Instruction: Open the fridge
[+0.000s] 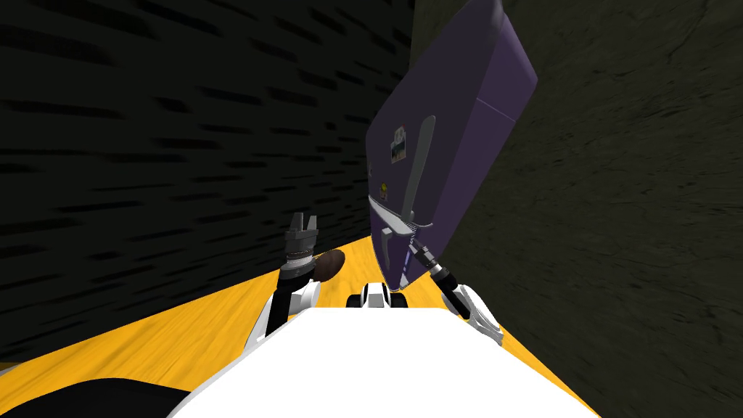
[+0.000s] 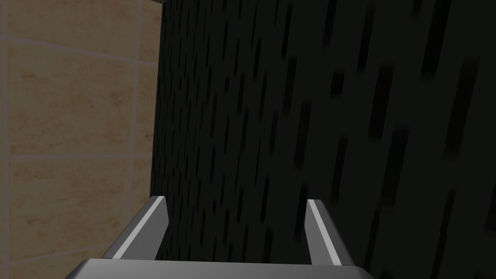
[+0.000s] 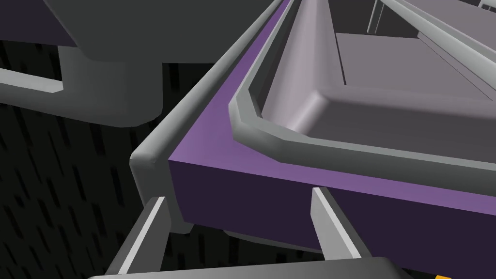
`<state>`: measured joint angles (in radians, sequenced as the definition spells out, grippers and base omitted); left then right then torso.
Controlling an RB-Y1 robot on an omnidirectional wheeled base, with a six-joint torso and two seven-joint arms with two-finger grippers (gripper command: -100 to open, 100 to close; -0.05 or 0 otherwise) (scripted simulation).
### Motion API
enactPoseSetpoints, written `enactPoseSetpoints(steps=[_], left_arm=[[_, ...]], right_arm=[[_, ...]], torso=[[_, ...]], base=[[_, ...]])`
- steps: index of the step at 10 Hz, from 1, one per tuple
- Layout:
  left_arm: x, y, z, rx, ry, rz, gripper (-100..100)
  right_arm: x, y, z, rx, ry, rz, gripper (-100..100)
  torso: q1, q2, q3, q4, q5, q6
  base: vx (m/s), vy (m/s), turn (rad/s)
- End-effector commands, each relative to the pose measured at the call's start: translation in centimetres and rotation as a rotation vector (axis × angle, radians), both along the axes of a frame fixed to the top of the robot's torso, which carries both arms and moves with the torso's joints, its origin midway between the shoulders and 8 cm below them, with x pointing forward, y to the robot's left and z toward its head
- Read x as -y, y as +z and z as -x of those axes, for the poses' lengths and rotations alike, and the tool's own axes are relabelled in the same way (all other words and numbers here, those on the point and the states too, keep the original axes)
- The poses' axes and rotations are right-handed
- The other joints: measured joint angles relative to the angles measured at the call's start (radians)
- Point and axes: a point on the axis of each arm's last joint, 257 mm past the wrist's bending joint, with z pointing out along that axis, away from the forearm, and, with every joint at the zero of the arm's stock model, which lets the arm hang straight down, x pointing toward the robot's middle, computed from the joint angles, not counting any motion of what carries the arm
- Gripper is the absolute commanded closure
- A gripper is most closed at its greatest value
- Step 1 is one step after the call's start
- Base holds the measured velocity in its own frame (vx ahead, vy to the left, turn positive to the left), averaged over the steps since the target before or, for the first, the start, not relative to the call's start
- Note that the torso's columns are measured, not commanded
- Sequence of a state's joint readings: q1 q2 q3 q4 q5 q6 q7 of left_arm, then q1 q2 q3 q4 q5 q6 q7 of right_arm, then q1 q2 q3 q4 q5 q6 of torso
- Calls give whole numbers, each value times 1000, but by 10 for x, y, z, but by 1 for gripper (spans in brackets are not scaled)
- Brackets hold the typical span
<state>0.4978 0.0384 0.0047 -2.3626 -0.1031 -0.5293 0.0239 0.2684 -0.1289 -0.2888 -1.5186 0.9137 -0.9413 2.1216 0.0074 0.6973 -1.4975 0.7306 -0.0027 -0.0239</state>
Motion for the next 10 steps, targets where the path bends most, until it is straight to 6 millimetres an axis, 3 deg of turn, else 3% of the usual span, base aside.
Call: enactPoseSetpoints(steps=[1,10], left_arm=[[0,0,0,0,0,0,0],[0,0,0,0,0,0,0]], right_arm=[[-18,10,-13,15,-8,-52,-100],[-23,11,-14,16,-16,-80,-100]], torso=[[0,-3,-2,1,0,-2],[1,-7,-4,2,1,-3]], base=[[-21,82,-26],[-4,5,1]])
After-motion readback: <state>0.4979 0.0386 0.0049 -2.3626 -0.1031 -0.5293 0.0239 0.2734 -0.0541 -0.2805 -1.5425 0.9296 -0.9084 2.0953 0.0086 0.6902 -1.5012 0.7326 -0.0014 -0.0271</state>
